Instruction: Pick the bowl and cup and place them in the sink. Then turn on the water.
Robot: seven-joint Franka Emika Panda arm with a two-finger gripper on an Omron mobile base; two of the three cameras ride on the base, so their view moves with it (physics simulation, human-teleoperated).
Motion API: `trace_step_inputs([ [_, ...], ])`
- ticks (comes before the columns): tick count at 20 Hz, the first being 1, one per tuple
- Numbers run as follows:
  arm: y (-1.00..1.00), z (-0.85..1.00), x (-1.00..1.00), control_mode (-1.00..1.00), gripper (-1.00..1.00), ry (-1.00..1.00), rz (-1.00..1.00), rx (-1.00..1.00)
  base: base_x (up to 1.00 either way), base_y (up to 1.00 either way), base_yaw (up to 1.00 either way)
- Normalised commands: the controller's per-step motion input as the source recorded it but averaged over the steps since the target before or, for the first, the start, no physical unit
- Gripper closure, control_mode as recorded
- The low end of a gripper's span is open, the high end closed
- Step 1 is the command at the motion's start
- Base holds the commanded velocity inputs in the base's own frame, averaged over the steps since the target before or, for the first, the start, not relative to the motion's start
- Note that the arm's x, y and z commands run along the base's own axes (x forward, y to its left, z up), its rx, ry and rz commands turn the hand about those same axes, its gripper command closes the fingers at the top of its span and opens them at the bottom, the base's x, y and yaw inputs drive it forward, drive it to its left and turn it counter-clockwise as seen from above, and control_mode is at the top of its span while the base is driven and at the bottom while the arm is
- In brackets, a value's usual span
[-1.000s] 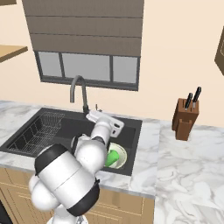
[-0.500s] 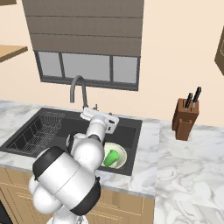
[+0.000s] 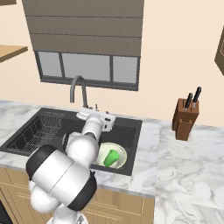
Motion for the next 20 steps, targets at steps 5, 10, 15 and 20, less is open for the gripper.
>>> trace_step_inputs([
  [5,0.11,-0.09,0.00,-1.00,-1.00,-0.02,0.00,-0.06,0.00,0.00,0.00],
  [10,0.07,-0.14,0.00,-1.00,-1.00,-0.03,0.00,-0.05,0.00,0.00,0.00],
  [15,0.12,-0.12,0.00,-1.00,-1.00,-0.01,0.00,-0.06,0.00,0.00,0.00],
  [20,0.12,-0.11,0.00,-1.00,-1.00,-0.01,0.00,-0.04,0.00,0.00,0.00],
])
